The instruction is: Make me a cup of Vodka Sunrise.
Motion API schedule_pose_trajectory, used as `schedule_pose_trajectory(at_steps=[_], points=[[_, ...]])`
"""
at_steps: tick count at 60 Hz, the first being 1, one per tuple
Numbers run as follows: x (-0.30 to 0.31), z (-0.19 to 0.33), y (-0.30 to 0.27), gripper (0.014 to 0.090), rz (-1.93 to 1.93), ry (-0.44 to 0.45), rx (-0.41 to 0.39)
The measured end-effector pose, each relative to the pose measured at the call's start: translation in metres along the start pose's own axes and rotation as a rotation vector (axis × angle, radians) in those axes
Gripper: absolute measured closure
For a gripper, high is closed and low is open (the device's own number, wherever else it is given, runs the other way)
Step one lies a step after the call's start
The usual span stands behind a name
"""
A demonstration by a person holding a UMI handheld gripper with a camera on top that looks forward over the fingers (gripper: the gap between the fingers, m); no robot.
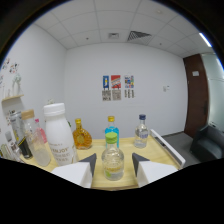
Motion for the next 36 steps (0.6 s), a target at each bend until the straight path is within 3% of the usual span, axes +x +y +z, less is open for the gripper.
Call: schedule_pose_trajectory(at_steps=[9,22,36], points=[[-0.003,0.012,0.007,0.0667,0.017,-0.024,-0.028],[-0.003,0.008,0.006,0.0684,-0.009,-0.032,-0.023],[-0.002,-0.041,-0.022,0.0687,-0.018,-0.054,0.058]])
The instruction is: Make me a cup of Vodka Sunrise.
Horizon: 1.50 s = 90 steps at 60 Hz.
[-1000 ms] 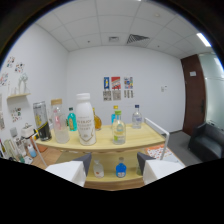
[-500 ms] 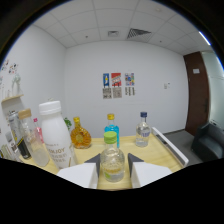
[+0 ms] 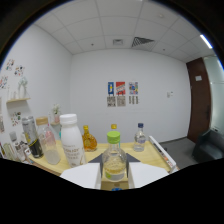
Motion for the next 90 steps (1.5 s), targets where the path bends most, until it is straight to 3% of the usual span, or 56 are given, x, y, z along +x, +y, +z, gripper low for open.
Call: schedule_pose_trajectory(at_steps=[11,27,38,60,90], points=[[-0.002,-0.045,0.034,0.0687,0.016,-0.017,0.008],[-0.007,-0.055,0.185,0.0689,0.04,-0.007,-0.217],[0.0,-0.042,0.242,0.069,-0.202,0.034,-0.304],[0.023,-0.02,0.243,0.0689,-1.057,0.108,-0.343],[0.003,-0.014,0.212,0.069,-2.04,0.11,-0.278]])
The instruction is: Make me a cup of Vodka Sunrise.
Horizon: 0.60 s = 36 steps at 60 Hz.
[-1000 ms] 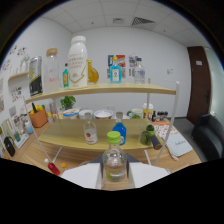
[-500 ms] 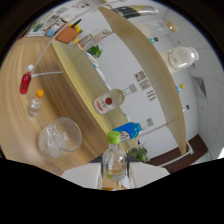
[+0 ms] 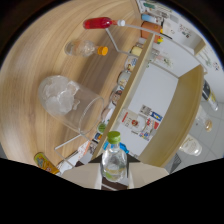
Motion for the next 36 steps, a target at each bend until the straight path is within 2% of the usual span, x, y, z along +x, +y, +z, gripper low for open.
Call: schedule_pose_trajectory(at_steps=[8,19,27,36], points=[[0.011,-0.001,-0.004,0.0692,-0.096,0.021,0.005],[0.01,-0.005,-0.004,0.069,-0.021,-0.005,0.013],[0.023,-0.012,0.0,0.0689,0.265,-0.001,0.05],[0.048,-0.018,0.007,0.0689,0.814,-0.03,0.143]])
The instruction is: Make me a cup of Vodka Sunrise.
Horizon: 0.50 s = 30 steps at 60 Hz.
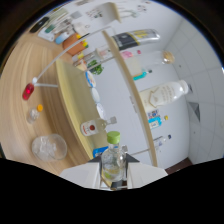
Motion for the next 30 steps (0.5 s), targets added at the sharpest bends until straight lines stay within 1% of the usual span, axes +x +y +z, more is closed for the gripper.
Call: schedule_pose_trajectory(at_steps=[3,9,15,25,30], points=[[0.006,-0.005,-0.002,0.0689,0.202,-0.019,0.039],[0.008,-0.01,0.004,0.0688,0.575,-0.059,0.077],[-0.008,-0.006,0.024,0.0688,0.832,-0.087,0.07],[-0.069,0.016,0.067,0.069,1.089,-0.179,-0.031],[-0.094,0.03,0.087,0.0689,1.148,-0.202,-0.078]])
